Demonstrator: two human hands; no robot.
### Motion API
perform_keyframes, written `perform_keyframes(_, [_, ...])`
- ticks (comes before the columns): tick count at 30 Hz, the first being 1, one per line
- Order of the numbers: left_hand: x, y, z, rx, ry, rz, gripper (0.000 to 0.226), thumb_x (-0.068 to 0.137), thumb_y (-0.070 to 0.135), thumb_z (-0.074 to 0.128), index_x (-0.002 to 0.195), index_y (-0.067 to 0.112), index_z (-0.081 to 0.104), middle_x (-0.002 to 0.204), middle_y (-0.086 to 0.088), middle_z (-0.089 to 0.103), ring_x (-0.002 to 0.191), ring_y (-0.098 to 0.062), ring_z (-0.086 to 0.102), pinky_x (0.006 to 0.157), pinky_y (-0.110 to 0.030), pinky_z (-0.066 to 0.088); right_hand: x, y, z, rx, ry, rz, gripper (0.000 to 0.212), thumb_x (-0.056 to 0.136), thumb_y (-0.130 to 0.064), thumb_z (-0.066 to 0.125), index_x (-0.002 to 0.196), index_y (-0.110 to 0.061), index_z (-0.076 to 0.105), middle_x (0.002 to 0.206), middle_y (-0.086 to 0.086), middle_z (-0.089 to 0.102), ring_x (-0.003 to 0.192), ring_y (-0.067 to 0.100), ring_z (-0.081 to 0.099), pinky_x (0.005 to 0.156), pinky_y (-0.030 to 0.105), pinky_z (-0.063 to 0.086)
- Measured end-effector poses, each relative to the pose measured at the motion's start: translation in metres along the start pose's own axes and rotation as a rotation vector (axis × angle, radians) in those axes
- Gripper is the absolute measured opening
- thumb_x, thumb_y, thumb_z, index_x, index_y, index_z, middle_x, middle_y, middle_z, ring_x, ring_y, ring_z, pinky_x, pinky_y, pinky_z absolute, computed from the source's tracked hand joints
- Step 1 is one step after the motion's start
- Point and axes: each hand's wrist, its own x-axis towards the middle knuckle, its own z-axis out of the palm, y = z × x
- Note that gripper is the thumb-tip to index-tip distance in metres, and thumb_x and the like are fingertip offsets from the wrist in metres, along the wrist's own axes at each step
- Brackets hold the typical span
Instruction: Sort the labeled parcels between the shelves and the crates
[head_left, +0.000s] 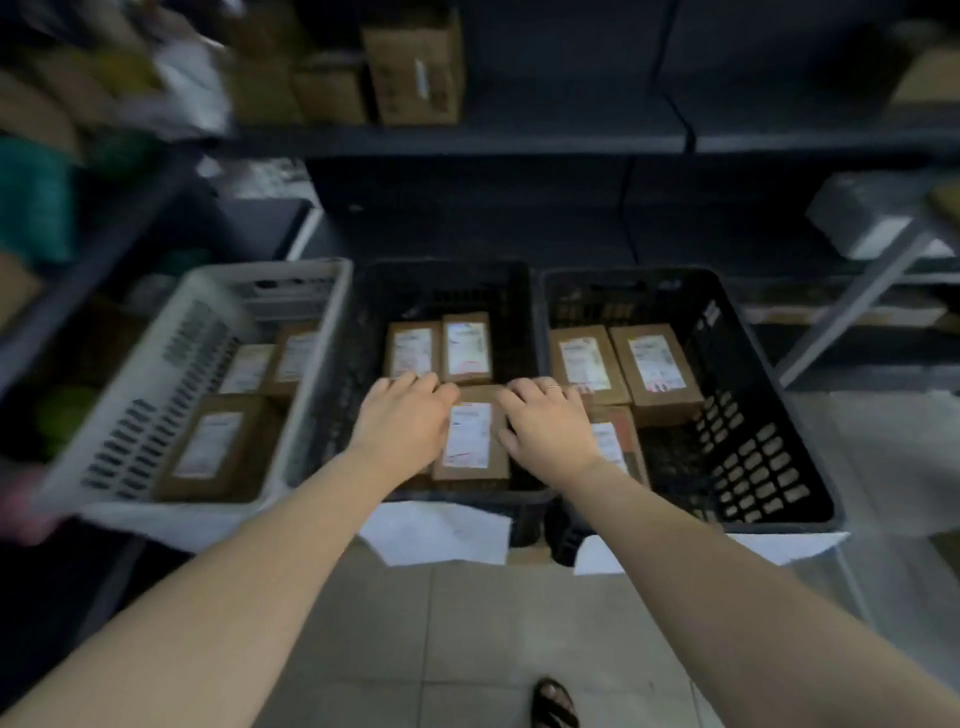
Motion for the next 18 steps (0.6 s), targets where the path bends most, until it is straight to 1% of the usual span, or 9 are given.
perform_keyframes(3, [-0.090, -0.061, -0.050, 0.041, 0.054, -0.124, 0.025, 0.092, 0.030, 0.045, 0.115, 0.023, 0.051, 0.115, 0.001, 0.055, 0.114, -0.023, 0.050, 0.089, -0.037, 0.037, -0.006, -0.095, -0.046, 0.002, 0.097, -0.181, 0.040, 0.095, -0.038, 0.050, 0.131, -0.018, 0.052, 0.133, 0.007, 0.054, 0.123, 0.033, 0.047, 0.094, 0.046, 0.038])
perform_keyframes(5, [-0.158, -0.104, -0.085, 0.071, 0.127, -0.207, 0.022, 0.090, 0.030, 0.047, 0.109, 0.022, 0.054, 0.108, -0.001, 0.059, 0.108, -0.025, 0.054, 0.086, -0.038, 0.039, -0.012, -0.165, -0.080, 0.027, 0.168, -0.304, 0.038, 0.092, -0.036, 0.056, 0.125, -0.018, 0.057, 0.125, 0.007, 0.059, 0.116, 0.034, 0.053, 0.088, 0.045, 0.043])
perform_keyframes(7, [-0.229, -0.145, -0.123, 0.119, 0.193, -0.294, 0.015, 0.083, 0.026, 0.056, 0.096, 0.019, 0.059, 0.093, -0.003, 0.063, 0.093, -0.028, 0.060, 0.076, -0.039, 0.044, -0.016, -0.237, -0.115, 0.031, 0.224, -0.433, 0.034, 0.083, -0.033, 0.067, 0.113, -0.017, 0.065, 0.110, 0.007, 0.066, 0.101, 0.034, 0.061, 0.076, 0.042, 0.048])
perform_keyframes(9, [-0.299, -0.183, -0.160, 0.168, 0.247, -0.403, 0.010, 0.075, 0.022, 0.066, 0.082, 0.019, 0.061, 0.076, -0.003, 0.062, 0.076, -0.029, 0.063, 0.064, -0.038, 0.047, -0.019, -0.308, -0.148, 0.067, 0.291, -0.555, 0.035, 0.072, -0.031, 0.075, 0.104, -0.020, 0.069, 0.099, 0.003, 0.069, 0.088, 0.031, 0.065, 0.066, 0.038, 0.051])
perform_keyframes(10, [-0.332, -0.201, -0.179, 0.197, 0.248, -0.463, 0.010, 0.073, 0.023, 0.068, 0.079, 0.019, 0.061, 0.073, -0.002, 0.061, 0.072, -0.029, 0.062, 0.061, -0.037, 0.047, -0.021, -0.343, -0.166, 0.091, 0.345, -0.621, 0.034, 0.070, -0.031, 0.074, 0.102, -0.021, 0.070, 0.096, 0.002, 0.069, 0.085, 0.029, 0.066, 0.064, 0.036, 0.051])
perform_keyframes(12, [-0.393, -0.229, -0.214, 0.227, 0.272, -0.591, 0.006, 0.078, 0.024, 0.065, 0.081, 0.020, 0.063, 0.076, -0.001, 0.063, 0.076, -0.027, 0.063, 0.064, -0.036, 0.046, -0.026, -0.412, -0.200, 0.158, 0.429, -0.759, 0.030, 0.075, -0.034, 0.058, 0.099, -0.020, 0.070, 0.094, 0.001, 0.069, 0.083, 0.029, 0.066, 0.062, 0.035, 0.052])
perform_keyframes(14, [-0.448, -0.254, -0.244, 0.254, 0.335, -0.703, 0.006, 0.084, 0.025, 0.060, 0.086, 0.021, 0.064, 0.082, 0.001, 0.065, 0.082, -0.026, 0.062, 0.071, -0.036, 0.046, -0.034, -0.478, -0.230, 0.208, 0.506, -0.883, 0.038, 0.079, -0.037, 0.044, 0.101, -0.021, 0.070, 0.096, 0.000, 0.069, 0.085, 0.027, 0.066, 0.063, 0.035, 0.052])
perform_keyframes(16, [-0.497, -0.273, -0.268, 0.294, 0.404, -0.781, 0.008, 0.085, 0.024, 0.059, 0.087, 0.020, 0.065, 0.084, 0.000, 0.065, 0.084, -0.026, 0.061, 0.073, -0.038, 0.045, -0.044, -0.539, -0.254, 0.261, 0.546, -0.996, 0.039, 0.082, -0.038, 0.041, 0.103, -0.021, 0.069, 0.100, 0.000, 0.068, 0.090, 0.027, 0.065, 0.066, 0.036, 0.053])
perform_keyframes(18, [-0.539, -0.289, -0.286, 0.338, 0.416, -0.857, 0.013, 0.089, 0.026, 0.054, 0.094, 0.021, 0.065, 0.092, 0.001, 0.064, 0.092, -0.024, 0.059, 0.077, -0.038, 0.043, -0.053, -0.592, -0.271, 0.310, 0.584, -1.108, 0.039, 0.083, -0.037, 0.041, 0.104, -0.020, 0.068, 0.099, 0.002, 0.068, 0.091, 0.029, 0.064, 0.068, 0.038, 0.053])
